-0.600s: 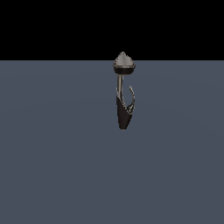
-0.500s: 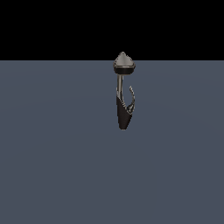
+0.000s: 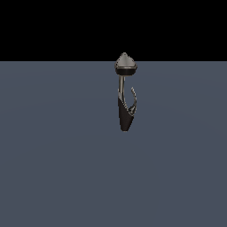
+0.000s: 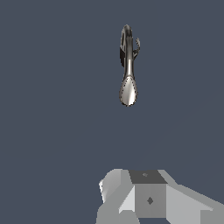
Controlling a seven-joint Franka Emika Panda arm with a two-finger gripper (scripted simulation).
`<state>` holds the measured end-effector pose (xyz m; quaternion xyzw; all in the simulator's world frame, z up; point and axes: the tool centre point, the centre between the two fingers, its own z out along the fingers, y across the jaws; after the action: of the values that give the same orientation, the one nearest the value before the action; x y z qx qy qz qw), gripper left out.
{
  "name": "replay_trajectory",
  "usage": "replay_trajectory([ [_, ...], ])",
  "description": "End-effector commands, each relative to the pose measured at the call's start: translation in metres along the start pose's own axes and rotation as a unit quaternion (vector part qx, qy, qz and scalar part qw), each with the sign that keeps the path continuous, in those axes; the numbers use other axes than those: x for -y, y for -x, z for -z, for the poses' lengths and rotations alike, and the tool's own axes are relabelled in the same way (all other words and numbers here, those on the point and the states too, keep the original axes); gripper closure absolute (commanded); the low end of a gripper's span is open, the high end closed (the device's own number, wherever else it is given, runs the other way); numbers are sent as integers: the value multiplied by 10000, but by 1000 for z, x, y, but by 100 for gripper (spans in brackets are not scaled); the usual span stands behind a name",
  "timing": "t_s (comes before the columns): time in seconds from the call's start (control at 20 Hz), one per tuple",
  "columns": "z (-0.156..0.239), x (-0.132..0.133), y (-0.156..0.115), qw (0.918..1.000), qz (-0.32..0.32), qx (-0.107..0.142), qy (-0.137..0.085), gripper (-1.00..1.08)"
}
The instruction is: Turn on the faucet by rotating a designated handle.
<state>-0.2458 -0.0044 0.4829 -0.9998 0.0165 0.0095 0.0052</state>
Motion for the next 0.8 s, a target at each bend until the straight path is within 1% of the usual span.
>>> replay_trajectory([
  [0.0, 0, 0, 0, 10000, 0, -2, 1, 108],
  [0.15, 0, 0, -2, 10000, -33, 8, -22, 108],
  [0.35, -2, 2, -9, 9998, -149, 51, -109, 108],
  [0.55, -6, 4, -21, 9990, -348, 126, -254, 108],
  [0.75, -11, 6, -38, 9967, -636, 236, -454, 108],
])
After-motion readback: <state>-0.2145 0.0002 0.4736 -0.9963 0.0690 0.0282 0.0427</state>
